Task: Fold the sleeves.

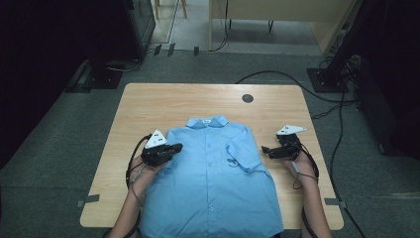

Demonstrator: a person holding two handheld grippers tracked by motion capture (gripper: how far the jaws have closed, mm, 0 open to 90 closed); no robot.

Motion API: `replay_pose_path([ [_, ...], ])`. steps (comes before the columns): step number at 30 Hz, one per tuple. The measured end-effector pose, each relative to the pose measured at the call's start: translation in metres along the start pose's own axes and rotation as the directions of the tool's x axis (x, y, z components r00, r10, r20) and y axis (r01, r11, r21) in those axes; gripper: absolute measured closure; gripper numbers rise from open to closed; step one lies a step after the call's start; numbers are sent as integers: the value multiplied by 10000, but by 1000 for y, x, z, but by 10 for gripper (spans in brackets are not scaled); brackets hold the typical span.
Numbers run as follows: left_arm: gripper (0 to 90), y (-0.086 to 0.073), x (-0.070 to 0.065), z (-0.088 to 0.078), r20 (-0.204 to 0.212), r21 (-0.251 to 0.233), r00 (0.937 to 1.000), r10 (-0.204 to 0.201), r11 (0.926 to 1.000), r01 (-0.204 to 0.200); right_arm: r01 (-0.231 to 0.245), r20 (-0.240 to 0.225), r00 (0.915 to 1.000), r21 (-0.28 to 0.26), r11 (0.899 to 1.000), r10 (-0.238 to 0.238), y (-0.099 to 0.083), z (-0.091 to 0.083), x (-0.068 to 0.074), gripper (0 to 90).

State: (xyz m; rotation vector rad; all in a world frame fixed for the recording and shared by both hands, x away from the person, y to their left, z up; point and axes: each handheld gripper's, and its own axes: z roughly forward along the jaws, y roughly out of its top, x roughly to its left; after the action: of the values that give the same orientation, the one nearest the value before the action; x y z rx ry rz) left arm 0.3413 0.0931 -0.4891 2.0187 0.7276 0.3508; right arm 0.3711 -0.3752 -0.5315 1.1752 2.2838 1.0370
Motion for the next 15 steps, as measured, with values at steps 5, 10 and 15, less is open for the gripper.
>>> replay_pose_path([
  [5, 858, -3, 0, 7, 80, 100, 10000, 28, 9999, -29, -1, 0, 10000, -1, 10000, 1, 0, 0, 0, 108],
  [10, 863, -5, 0, 10, 73, 160, 10000, 8, 9999, -9, 0, 0, 10000, -1, 10000, 0, 0, 0, 0, 108],
  [15, 863, -5, 0, 11, 65, 149, 10000, -11, 9999, 10, -2, 1, 10000, -2, 10000, 2, 0, 0, 0, 108],
])
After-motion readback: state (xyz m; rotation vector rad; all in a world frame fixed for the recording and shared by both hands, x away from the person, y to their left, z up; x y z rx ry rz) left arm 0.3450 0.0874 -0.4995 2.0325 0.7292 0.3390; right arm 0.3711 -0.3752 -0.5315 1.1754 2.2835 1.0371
